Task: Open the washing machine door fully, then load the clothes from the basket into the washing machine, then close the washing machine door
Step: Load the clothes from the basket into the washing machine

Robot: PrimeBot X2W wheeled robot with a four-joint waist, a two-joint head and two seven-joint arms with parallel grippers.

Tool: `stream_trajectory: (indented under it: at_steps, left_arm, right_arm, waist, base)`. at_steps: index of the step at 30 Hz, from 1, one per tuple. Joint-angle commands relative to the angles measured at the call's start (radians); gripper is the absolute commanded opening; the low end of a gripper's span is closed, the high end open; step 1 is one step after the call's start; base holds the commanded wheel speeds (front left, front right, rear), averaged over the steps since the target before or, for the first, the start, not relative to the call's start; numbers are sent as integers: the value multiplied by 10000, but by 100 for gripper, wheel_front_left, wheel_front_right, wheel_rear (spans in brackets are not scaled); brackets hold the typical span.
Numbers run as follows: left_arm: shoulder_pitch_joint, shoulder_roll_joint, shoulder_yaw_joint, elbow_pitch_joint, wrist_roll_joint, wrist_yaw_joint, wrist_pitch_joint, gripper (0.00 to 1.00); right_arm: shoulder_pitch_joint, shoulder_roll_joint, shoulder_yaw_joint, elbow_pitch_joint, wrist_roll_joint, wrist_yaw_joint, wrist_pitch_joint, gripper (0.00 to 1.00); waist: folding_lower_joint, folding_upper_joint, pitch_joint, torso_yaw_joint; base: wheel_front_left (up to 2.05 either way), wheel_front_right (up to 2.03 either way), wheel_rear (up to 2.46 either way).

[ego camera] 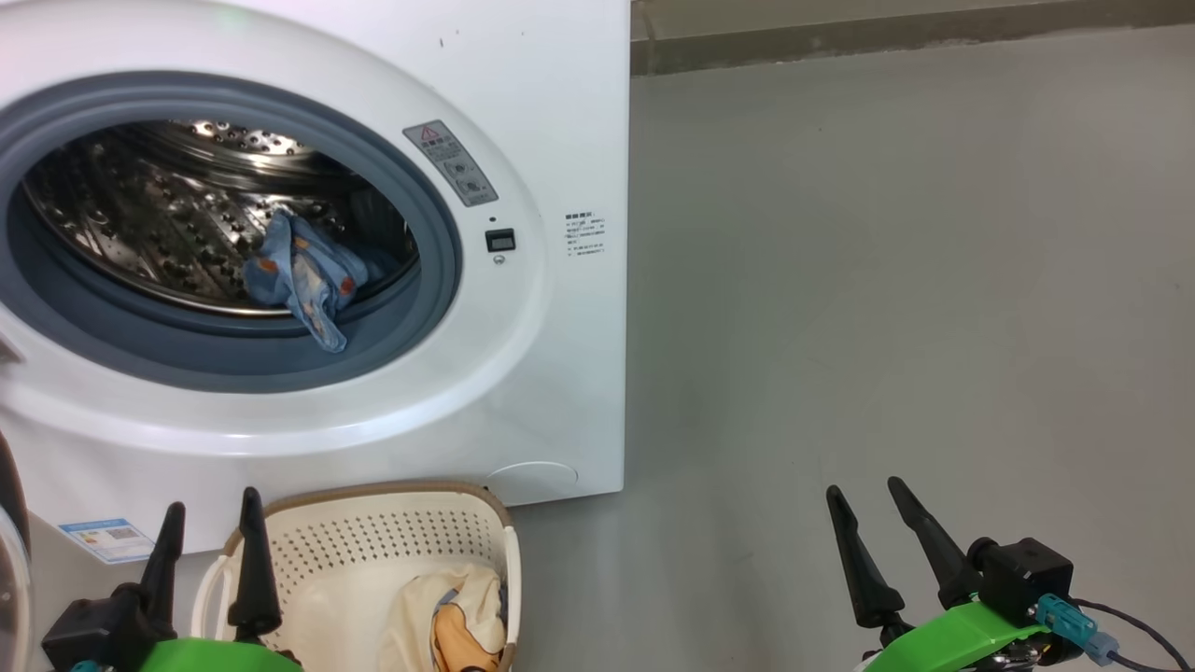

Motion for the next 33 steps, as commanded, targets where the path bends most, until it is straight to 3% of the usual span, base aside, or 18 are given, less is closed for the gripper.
stream_trajectory:
  at_steps: [1,16,25,33]
  left_arm:
    - [-102,146,303,-291,97,-17,-55,100]
    - [-1013,198,353,282,-313,-130,-55,100]
    - [-3490,951,316,1738,-873,-172,65,100]
    - [-5808,1958,151,3275,-972,-188,241,100]
  right_arm:
    - [-147,3,269,-269,61,16,-84,100]
    - [-524,3,264,-462,5,16,-94,100]
    - [-1021,3,129,-753,-134,16,-104,100]
    - [-1459,3,148,-941,-140,16,-115,100]
  waist:
    - [0,0,52,-20]
    - [0,0,1327,-230]
    - [0,0,3083,-575]
    - [0,0,4328,-1038]
  base:
    - [0,0,0]
    - [0,0,0]
    - [0,0,0]
    - [0,0,0]
